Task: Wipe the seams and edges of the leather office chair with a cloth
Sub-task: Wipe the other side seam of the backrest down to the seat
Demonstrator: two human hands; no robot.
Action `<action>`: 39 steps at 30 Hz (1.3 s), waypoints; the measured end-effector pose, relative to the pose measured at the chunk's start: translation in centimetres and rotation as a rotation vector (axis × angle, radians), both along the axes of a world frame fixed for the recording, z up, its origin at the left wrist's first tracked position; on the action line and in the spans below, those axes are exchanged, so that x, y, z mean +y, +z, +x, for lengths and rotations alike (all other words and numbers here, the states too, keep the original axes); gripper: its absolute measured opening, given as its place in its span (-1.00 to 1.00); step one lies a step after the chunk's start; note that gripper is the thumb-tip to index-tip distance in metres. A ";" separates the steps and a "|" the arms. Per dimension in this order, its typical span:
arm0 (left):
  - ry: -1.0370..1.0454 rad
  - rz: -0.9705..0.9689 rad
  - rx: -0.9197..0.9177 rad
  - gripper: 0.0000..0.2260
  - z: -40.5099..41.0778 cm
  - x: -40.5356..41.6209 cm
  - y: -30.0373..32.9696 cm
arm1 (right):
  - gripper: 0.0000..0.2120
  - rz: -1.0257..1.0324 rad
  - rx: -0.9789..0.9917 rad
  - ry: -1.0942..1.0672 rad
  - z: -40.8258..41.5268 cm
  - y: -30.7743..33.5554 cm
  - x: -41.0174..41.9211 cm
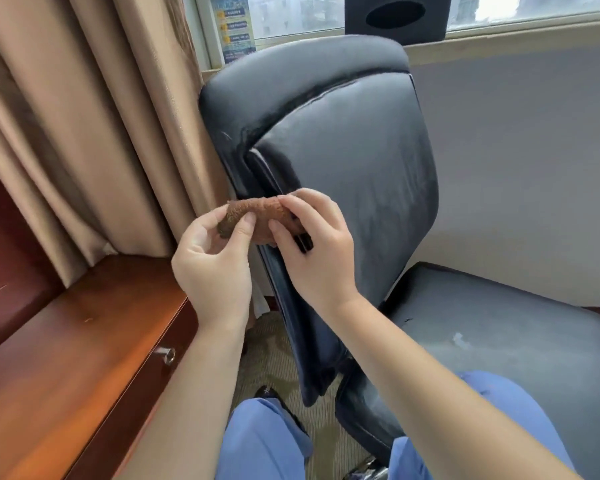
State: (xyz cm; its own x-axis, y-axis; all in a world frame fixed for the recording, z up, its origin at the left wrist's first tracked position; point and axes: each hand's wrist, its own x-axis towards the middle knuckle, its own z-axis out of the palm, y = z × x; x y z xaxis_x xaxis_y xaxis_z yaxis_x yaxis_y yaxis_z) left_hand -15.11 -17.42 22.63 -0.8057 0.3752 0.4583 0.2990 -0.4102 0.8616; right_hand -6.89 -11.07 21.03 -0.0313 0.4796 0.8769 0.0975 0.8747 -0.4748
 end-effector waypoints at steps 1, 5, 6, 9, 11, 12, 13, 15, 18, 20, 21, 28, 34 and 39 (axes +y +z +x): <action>-0.013 -0.014 -0.029 -0.83 0.4 -0.2 -1.2 | -0.78 0.037 -0.011 -0.016 0.2 -1.1 0.0; -0.050 -0.078 -0.136 -0.85 1.5 -0.9 -5.2 | -0.81 0.135 -0.085 -0.083 1.3 -5.5 -0.3; -0.050 -0.099 -0.144 -0.84 1.7 -1.0 -5.9 | -0.81 0.148 -0.105 -0.098 1.5 -6.5 -0.4; -0.053 -0.118 -0.181 -0.82 2.1 -1.0 -6.6 | -0.82 0.159 -0.122 -0.118 1.3 -7.6 -0.7; -0.044 -0.087 -0.183 -0.83 2.1 -0.8 -5.9 | -0.82 0.152 -0.091 -0.098 1.0 -6.7 -0.8; -0.042 -0.064 -0.173 -0.83 2.0 -0.6 -5.2 | -0.81 0.151 -0.072 -0.079 0.8 -5.8 -0.7; -0.043 -0.042 -0.153 -0.83 1.9 -0.4 -4.3 | -0.81 0.151 -0.054 -0.060 0.5 -4.7 -0.5; -0.049 -0.002 -0.109 -0.83 1.4 0.1 -2.2 | -0.80 0.135 -0.014 -0.021 0.0 -2.1 0.0; -0.036 0.067 -0.085 -0.75 0.2 1.1 1.0 | -0.82 0.091 0.048 0.036 -1.0 1.9 0.9; -0.016 0.107 -0.061 -0.69 -0.5 1.7 3.1 | -0.83 0.103 0.074 0.033 -1.6 4.0 1.4; -0.012 0.125 -0.049 -0.67 -0.8 2.0 4.0 | -0.83 0.112 0.089 0.027 -1.9 4.8 1.7; 0.019 0.128 0.060 -0.69 -1.2 2.7 4.4 | -0.83 0.114 0.093 0.044 -2.5 4.8 2.8; 0.086 0.172 0.083 -0.65 -2.7 3.5 7.6 | -0.86 0.143 0.169 0.011 -3.6 8.2 2.9; 0.077 0.143 0.084 -0.70 -2.9 3.6 7.2 | -0.82 0.049 0.085 0.033 -3.6 7.8 3.3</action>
State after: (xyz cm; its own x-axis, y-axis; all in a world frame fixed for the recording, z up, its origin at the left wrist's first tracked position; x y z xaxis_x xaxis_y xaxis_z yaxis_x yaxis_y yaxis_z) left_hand -17.98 -13.80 29.81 -0.7862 0.2397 0.5696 0.4028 -0.5001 0.7665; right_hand -10.52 -7.80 28.84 0.0290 0.4357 0.8996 0.0297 0.8992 -0.4365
